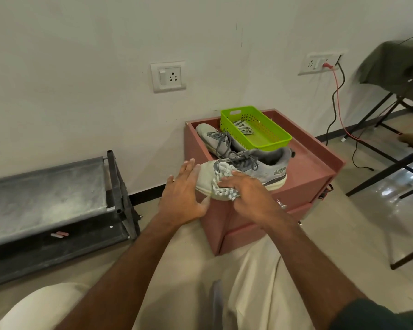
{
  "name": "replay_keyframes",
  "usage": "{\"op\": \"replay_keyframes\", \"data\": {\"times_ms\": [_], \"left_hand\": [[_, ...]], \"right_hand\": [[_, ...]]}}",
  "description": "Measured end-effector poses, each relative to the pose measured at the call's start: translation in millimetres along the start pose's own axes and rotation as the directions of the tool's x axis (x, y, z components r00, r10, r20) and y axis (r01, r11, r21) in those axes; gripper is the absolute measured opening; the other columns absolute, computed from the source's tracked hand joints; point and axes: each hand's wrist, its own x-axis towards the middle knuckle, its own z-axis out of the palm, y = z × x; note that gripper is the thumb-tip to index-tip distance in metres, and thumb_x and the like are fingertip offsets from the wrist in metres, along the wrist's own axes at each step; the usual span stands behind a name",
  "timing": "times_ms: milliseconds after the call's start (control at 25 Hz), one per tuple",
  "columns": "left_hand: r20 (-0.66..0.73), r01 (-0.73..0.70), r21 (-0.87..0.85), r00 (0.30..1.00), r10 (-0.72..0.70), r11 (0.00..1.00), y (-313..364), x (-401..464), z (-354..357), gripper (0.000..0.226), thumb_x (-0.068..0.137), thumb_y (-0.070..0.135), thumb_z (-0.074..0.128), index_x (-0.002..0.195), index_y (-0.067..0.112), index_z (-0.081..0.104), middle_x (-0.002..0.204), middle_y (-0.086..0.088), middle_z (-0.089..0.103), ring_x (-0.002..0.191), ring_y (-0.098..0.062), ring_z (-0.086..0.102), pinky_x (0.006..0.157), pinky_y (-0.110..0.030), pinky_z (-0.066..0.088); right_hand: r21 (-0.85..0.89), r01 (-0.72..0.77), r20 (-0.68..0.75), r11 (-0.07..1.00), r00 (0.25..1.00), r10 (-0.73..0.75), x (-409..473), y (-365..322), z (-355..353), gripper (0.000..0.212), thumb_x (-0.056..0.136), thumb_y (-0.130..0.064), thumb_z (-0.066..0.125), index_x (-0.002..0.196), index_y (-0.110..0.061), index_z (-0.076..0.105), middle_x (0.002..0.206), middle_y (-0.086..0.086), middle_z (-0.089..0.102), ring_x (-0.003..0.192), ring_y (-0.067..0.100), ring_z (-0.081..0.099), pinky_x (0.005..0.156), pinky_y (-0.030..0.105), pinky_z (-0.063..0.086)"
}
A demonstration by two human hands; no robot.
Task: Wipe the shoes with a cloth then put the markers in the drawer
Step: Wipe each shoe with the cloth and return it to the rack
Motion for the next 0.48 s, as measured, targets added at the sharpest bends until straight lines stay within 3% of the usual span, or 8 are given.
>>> {"op": "replay_keyframes", "data": {"times_ms": [80,160,240,320,360,440,480], "left_hand": [[-0.035,0.013,-0.064,0.999,-0.015,0.998,0.8,6.8,-2.9,0.099,0.065,0.073,0.069,0.144,0.017,0.047,0.147,-0.007,0.053,0.133,-0.026,0.053,0.103,-0.046,0.049],[-0.103,0.04,-0.21,0.993,-0.062,0.977,2.0,10.5,-5.3,0.093,0.051,0.067,0.087,0.127,0.02,0.059,0.117,0.001,0.068,0.103,-0.019,0.066,0.086,-0.035,0.056],[-0.182,0.025,-0.283,0.98,-0.079,0.959,5.6,14.4,-7.4,0.092,0.043,0.057,0.097,0.12,0.017,0.065,0.106,0.005,0.07,0.093,-0.013,0.066,0.081,-0.026,0.053],[-0.253,-0.011,-0.31,0.965,-0.072,0.951,9.7,18.0,-5.5,0.095,0.039,0.053,0.099,0.12,0.016,0.066,0.105,0.009,0.068,0.093,-0.01,0.065,0.083,-0.023,0.053],[-0.266,-0.001,-0.348,0.959,-0.097,0.938,9.9,19.6,-2.2,0.098,0.038,0.05,0.1,0.123,0.015,0.064,0.11,0.008,0.068,0.096,-0.01,0.064,0.086,-0.024,0.052],[-0.182,0.079,-0.5,0.964,-0.194,0.862,11.2,24.5,4.0,0.108,0.04,0.041,0.103,0.133,0.015,0.056,0.124,0.004,0.064,0.109,-0.01,0.061,0.097,-0.026,0.05],[-0.104,0.112,-0.591,0.972,-0.213,0.799,10.8,26.2,8.2,0.11,0.042,0.036,0.104,0.137,0.015,0.051,0.13,0.002,0.061,0.115,-0.01,0.06,0.102,-0.029,0.05]], "right_hand": [[0.063,-0.004,0.065,0.998,0.998,0.0,5.9,2.6,-7.2,0.061,0.07,0.0,0.052,0.123,-0.024,0.071,0.137,-0.001,0.062,0.138,0.016,0.045,0.115,0.023,0.03],[0.214,-0.086,0.087,0.973,0.994,0.069,6.7,6.0,-14.2,0.062,0.069,0.0,0.051,0.118,-0.031,0.073,0.132,-0.008,0.065,0.129,0.01,0.053,0.109,0.021,0.038],[0.387,-0.179,0.068,0.904,0.984,0.166,7.6,12.1,-18.0,0.053,0.074,0.0,0.053,0.106,-0.037,0.075,0.104,-0.024,0.072,0.103,0.0,0.064,0.09,0.015,0.05],[0.52,-0.25,0.066,0.817,0.965,0.253,10.8,19.8,-21.7,0.043,0.082,0.004,0.057,0.096,-0.032,0.075,0.073,-0.023,0.069,0.07,0.001,0.064,0.061,0.019,0.052],[0.566,-0.276,0.072,0.777,0.955,0.287,12.7,22.4,-22.5,0.039,0.082,0.003,0.059,0.096,-0.028,0.077,0.073,-0.016,0.072,0.068,0.012,0.067,0.059,0.03,0.053],[0.628,-0.276,0.054,0.728,0.948,0.312,15.5,26.4,-23.9,0.038,0.076,-0.002,0.063,0.098,-0.028,0.078,0.091,-0.001,0.078,0.094,0.03,0.071,0.081,0.05,0.056],[0.635,-0.268,0.053,0.725,0.951,0.304,16.7,28.3,-22.9,0.038,0.073,-0.004,0.063,0.098,-0.029,0.078,0.096,0.002,0.078,0.101,0.032,0.07,0.087,0.054,0.054]]}}
